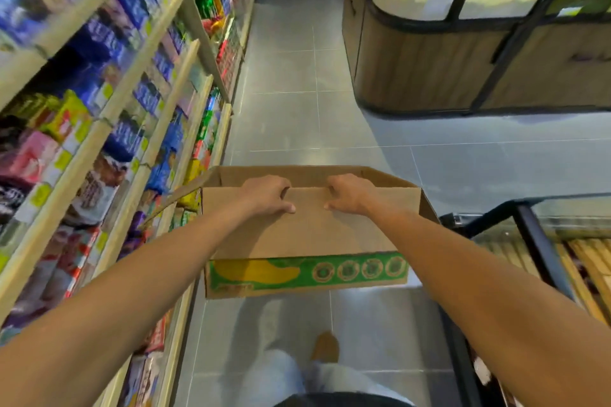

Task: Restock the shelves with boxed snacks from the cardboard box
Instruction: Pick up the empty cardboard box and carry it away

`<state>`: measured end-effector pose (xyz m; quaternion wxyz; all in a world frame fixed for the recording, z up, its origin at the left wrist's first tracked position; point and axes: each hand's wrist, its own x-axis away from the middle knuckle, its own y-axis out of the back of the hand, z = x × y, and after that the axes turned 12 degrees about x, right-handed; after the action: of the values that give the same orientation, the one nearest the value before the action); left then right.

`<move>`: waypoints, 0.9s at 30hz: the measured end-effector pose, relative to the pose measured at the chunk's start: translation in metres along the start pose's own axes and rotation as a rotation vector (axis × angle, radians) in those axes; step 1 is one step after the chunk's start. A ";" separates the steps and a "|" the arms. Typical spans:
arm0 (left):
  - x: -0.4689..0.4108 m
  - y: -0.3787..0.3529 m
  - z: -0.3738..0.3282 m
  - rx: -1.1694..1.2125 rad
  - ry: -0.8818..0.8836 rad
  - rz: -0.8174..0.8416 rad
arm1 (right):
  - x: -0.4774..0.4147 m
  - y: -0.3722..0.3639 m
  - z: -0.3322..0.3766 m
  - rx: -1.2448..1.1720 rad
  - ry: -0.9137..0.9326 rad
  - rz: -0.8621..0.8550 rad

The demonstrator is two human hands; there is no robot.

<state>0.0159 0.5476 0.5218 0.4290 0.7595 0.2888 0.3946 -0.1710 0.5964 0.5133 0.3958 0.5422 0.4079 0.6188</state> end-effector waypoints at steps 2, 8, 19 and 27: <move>-0.038 0.012 -0.005 0.022 0.008 -0.009 | -0.027 0.014 -0.026 -0.021 -0.012 0.012; -0.146 0.041 -0.025 0.102 -0.026 0.010 | -0.101 0.033 -0.101 -0.048 -0.038 -0.006; -0.395 0.060 -0.116 -0.049 -0.247 0.215 | -0.214 0.037 -0.283 -0.127 -0.388 0.081; -0.536 0.034 -0.244 -0.083 -0.467 0.328 | -0.209 0.033 -0.413 -0.542 -0.989 -0.158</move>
<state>-0.4671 0.2185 0.4414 0.4449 0.8482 0.0394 0.2847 -0.5622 0.3584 0.4382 0.7098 0.6143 0.0401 0.3424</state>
